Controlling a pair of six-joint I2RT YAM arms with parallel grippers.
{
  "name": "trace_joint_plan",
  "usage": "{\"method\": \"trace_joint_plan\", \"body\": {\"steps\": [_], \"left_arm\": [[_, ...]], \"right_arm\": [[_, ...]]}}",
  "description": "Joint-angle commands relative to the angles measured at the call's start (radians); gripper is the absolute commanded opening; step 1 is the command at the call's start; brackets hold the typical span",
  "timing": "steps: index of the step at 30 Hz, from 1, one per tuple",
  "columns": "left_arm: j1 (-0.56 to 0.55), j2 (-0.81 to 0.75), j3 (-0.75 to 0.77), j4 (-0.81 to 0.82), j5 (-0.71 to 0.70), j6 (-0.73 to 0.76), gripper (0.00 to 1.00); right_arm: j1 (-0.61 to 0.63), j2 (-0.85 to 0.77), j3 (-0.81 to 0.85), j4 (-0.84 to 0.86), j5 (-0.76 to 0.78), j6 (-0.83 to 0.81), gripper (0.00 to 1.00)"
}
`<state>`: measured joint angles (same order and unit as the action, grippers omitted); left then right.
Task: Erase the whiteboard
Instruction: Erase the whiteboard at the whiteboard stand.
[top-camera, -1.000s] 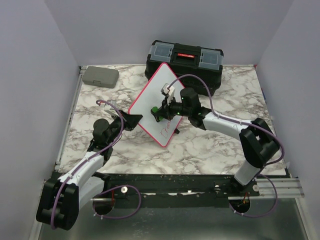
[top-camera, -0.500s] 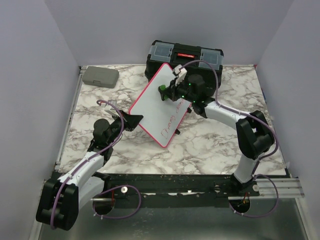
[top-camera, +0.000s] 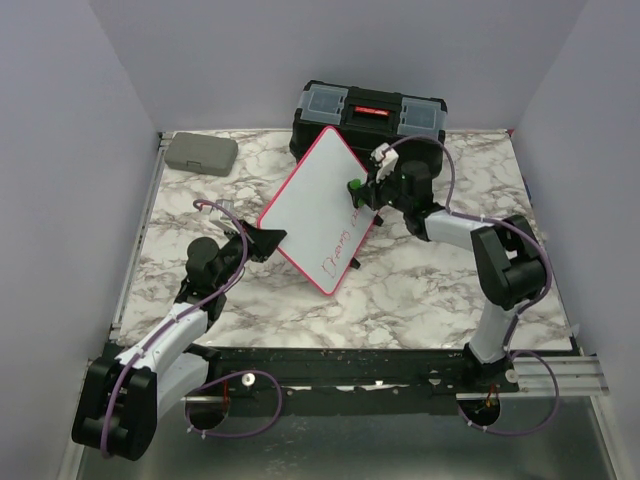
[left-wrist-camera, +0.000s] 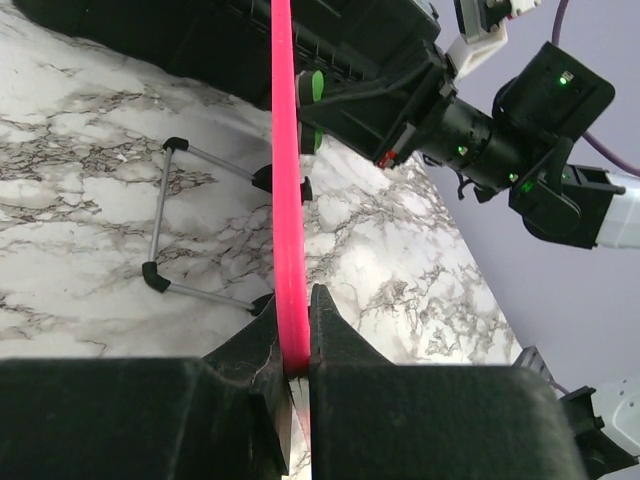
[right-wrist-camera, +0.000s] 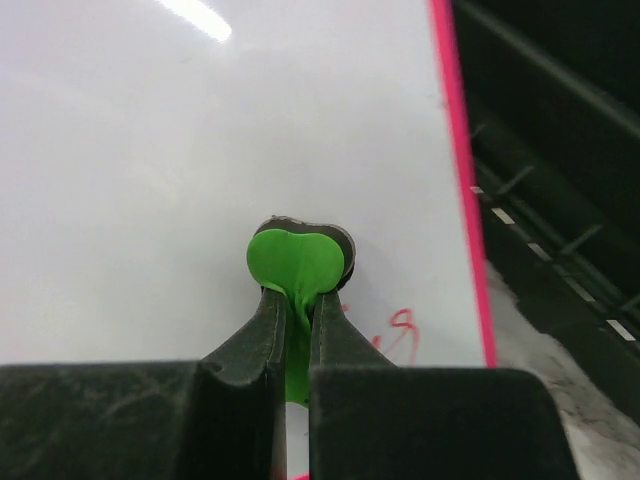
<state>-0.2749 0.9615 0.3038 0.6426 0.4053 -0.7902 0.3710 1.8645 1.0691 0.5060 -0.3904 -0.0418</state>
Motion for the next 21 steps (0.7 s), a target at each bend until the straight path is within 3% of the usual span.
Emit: {"method": "trace_joint_plan", "body": {"steps": [1, 11, 15, 21], "left_arm": [[-0.021, 0.011, 0.027, -0.004, 0.126, 0.005, 0.0], [-0.021, 0.012, 0.026, -0.002, 0.123, 0.002, 0.0], [-0.022, 0.002, 0.026, -0.012, 0.124, 0.004, 0.0], [-0.021, -0.013, 0.03, -0.033, 0.125, 0.015, 0.0]], "right_arm": [[0.099, -0.06, -0.092, 0.032, -0.172, 0.014, 0.01], [0.282, -0.197, -0.199, 0.081, -0.201, 0.025, 0.01], [0.263, -0.182, -0.2, 0.111, -0.09, -0.009, 0.01], [0.132, -0.101, -0.106, 0.152, -0.061, 0.027, 0.01]]}}
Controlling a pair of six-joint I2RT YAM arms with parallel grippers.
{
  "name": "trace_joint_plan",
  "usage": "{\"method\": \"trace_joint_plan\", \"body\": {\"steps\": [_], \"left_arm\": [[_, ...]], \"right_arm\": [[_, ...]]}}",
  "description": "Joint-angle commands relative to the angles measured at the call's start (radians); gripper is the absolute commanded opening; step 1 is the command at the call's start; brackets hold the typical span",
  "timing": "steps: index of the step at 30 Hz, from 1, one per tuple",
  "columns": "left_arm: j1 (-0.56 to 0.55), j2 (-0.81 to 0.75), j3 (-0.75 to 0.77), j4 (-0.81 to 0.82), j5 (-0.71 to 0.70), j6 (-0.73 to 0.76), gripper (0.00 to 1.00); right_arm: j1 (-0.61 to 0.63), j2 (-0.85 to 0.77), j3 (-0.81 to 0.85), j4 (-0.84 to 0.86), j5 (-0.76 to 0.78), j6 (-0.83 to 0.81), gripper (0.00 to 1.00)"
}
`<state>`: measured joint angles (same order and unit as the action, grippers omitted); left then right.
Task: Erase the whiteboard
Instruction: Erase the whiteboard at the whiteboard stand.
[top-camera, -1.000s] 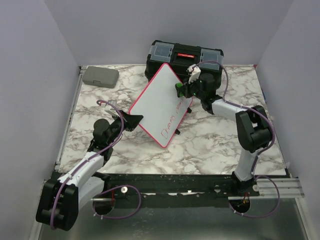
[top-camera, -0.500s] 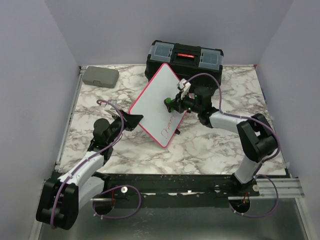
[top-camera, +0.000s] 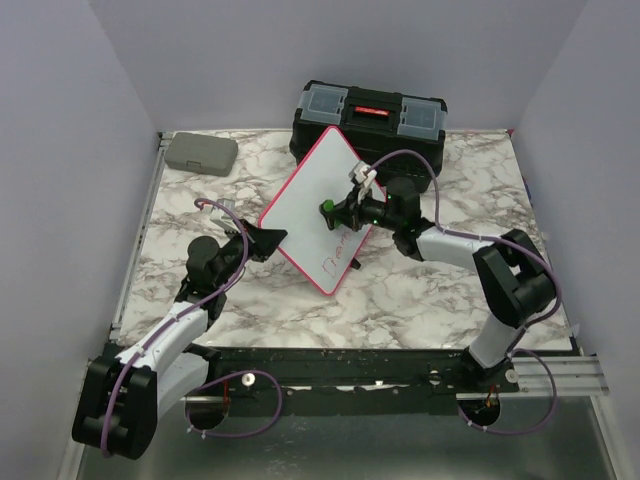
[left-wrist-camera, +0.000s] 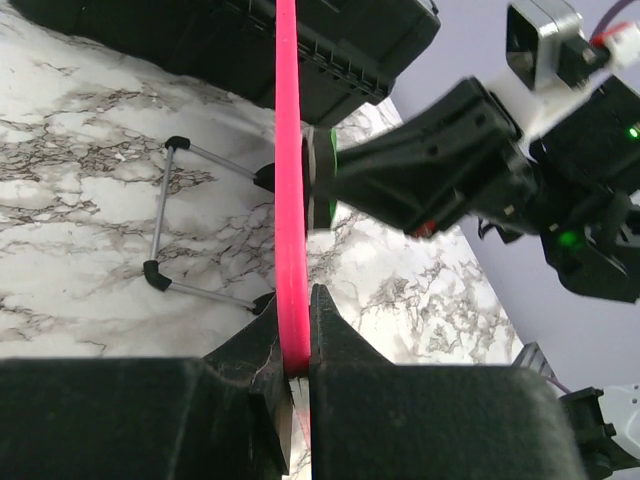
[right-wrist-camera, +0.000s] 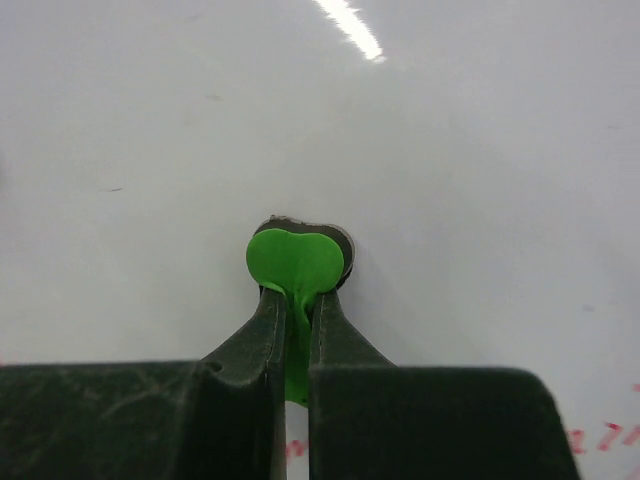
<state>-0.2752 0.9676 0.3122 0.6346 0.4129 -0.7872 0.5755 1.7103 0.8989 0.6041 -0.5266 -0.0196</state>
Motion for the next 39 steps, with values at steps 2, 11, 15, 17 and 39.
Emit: {"method": "trace_joint_plan", "body": {"steps": [2, 11, 15, 17, 39], "left_arm": [[-0.021, -0.019, 0.024, -0.029, 0.121, 0.014, 0.0], [-0.021, -0.003, 0.025, -0.015, 0.116, 0.008, 0.0], [-0.021, 0.003, 0.022, -0.007, 0.114, 0.004, 0.0], [-0.022, 0.006, 0.021, 0.0, 0.112, 0.0, 0.0], [-0.022, 0.005, 0.019, 0.013, 0.116, -0.009, 0.0]], "right_arm": [[-0.079, 0.069, 0.093, 0.059, 0.097, -0.026, 0.01], [0.005, 0.042, 0.042, 0.019, -0.027, -0.096, 0.01], [0.097, -0.028, -0.052, 0.013, -0.031, -0.152, 0.01], [0.124, -0.061, -0.085, 0.01, -0.037, -0.166, 0.01], [0.116, -0.132, -0.252, 0.001, -0.056, -0.401, 0.01]]}}
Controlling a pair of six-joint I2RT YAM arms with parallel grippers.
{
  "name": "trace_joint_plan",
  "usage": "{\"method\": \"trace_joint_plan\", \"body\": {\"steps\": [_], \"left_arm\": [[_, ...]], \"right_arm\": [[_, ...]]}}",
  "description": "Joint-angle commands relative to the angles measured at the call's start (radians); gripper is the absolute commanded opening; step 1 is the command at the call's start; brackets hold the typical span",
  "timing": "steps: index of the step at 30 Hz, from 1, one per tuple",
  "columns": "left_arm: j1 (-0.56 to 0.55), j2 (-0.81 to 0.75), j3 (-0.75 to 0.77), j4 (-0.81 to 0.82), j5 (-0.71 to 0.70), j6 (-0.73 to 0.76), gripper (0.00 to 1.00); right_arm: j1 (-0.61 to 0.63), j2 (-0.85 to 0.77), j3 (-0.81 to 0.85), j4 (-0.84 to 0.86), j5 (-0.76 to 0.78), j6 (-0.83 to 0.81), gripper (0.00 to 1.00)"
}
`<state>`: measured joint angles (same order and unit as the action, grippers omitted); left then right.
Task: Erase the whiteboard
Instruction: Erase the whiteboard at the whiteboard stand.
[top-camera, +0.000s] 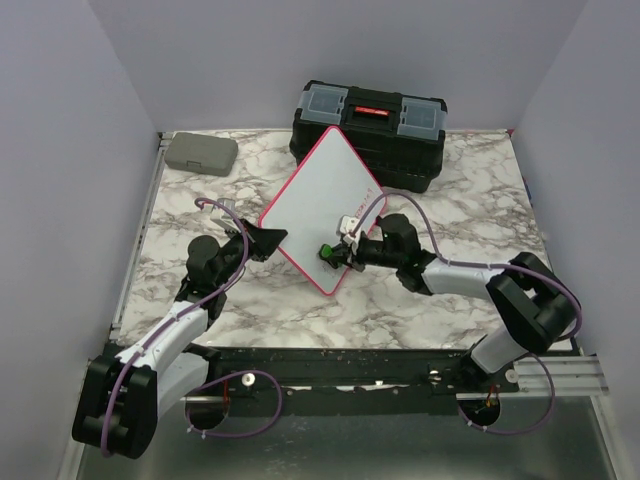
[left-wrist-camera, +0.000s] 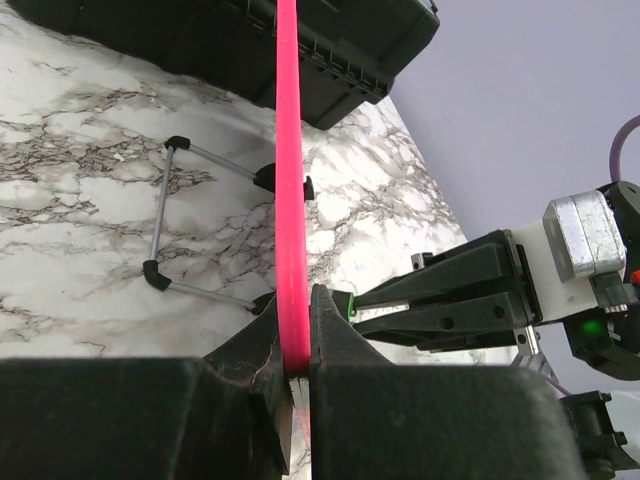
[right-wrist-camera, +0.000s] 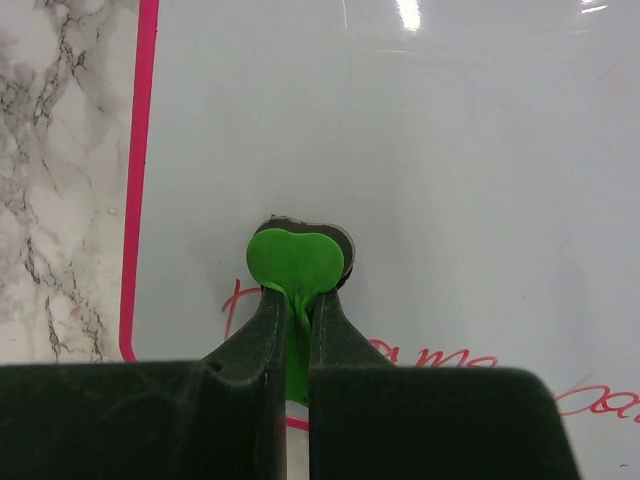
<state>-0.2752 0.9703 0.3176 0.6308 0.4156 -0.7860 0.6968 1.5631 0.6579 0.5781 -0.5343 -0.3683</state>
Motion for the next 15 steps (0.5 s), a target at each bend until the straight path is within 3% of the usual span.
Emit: {"method": "trace_joint_plan", "body": {"steps": [1, 10, 15], "left_arm": [[-0.022, 0.004, 0.015, 0.017, 0.112, -0.009, 0.0], [-0.022, 0.013, 0.017, 0.02, 0.115, -0.006, 0.0], [-0.021, 0.024, 0.012, 0.043, 0.114, -0.017, 0.0]], "right_arm": [[-0.004, 0.018, -0.017, 0.043, -0.076, -0.051, 0.01], [0.034, 0.014, -0.057, 0.02, -0.155, -0.067, 0.01], [0.034, -0.02, -0.087, 0.012, -0.119, -0.082, 0.01]]}}
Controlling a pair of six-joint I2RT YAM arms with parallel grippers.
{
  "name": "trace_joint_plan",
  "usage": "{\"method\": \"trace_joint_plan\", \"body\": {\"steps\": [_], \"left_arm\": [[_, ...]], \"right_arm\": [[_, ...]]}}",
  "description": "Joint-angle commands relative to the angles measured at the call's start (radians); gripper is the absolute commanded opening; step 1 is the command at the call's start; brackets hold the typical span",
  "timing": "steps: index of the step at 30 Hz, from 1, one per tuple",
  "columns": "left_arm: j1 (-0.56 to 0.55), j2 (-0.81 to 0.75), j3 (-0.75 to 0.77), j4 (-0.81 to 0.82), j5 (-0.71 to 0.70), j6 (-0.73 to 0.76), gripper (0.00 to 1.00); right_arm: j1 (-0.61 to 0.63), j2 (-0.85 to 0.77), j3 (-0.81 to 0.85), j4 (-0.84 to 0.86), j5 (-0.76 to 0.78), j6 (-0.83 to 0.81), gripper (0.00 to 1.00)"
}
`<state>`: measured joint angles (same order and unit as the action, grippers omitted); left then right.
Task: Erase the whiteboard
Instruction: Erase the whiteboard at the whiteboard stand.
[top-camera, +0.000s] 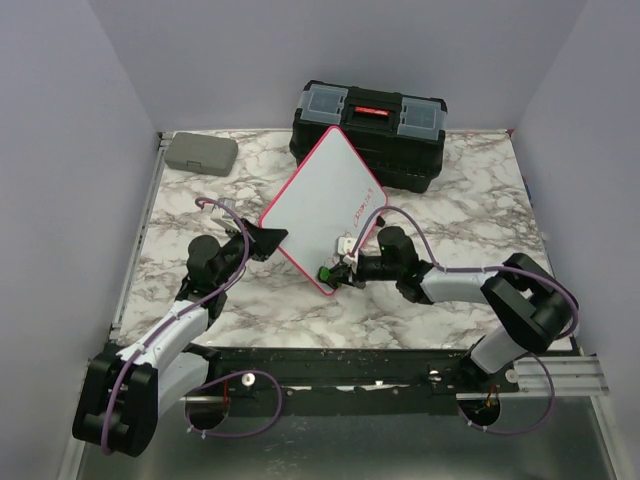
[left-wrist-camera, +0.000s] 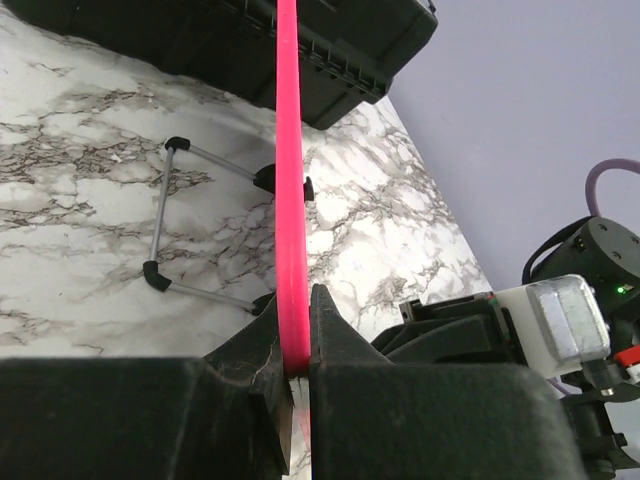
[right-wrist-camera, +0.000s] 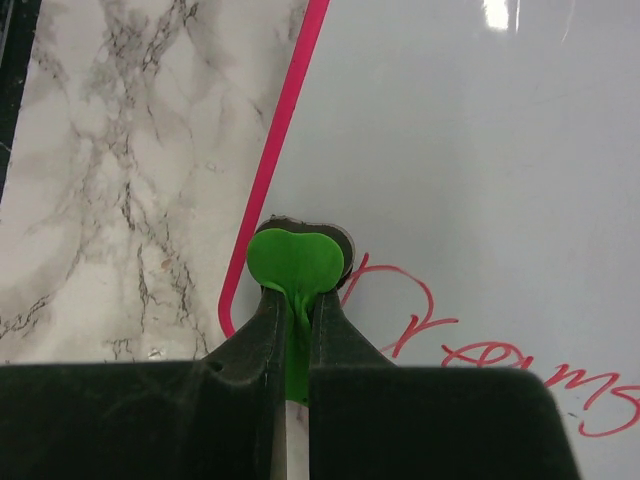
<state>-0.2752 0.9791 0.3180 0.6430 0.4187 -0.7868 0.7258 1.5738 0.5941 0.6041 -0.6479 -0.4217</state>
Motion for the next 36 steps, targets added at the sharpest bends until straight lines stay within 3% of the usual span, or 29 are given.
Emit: {"method": "trace_joint_plan", "body": {"steps": [1, 7, 10, 21, 36], "left_arm": [[-0.022, 0.016, 0.009, 0.035, 0.11, -0.018, 0.0], [-0.022, -0.003, -0.003, 0.024, 0.078, -0.023, 0.0], [-0.022, -0.008, -0.008, 0.016, 0.064, -0.025, 0.13], [-0.069, -0.014, -0.037, 0.043, -0.008, -0.032, 0.36], [-0.355, 0.104, -0.197, 0.414, -0.478, -0.111, 0.43]], "right_arm": [[0.004, -0.032, -0.02, -0.009, 0.011, -0.021, 0.01], [-0.001, -0.047, 0.011, 0.039, 0.037, 0.046, 0.01], [-0.009, -0.068, 0.022, 0.045, 0.04, 0.076, 0.01], [-0.098, -0.088, 0.039, 0.065, 0.001, 0.19, 0.01], [-0.131, -0.1, 0.019, 0.076, -0.069, 0.263, 0.01]]}}
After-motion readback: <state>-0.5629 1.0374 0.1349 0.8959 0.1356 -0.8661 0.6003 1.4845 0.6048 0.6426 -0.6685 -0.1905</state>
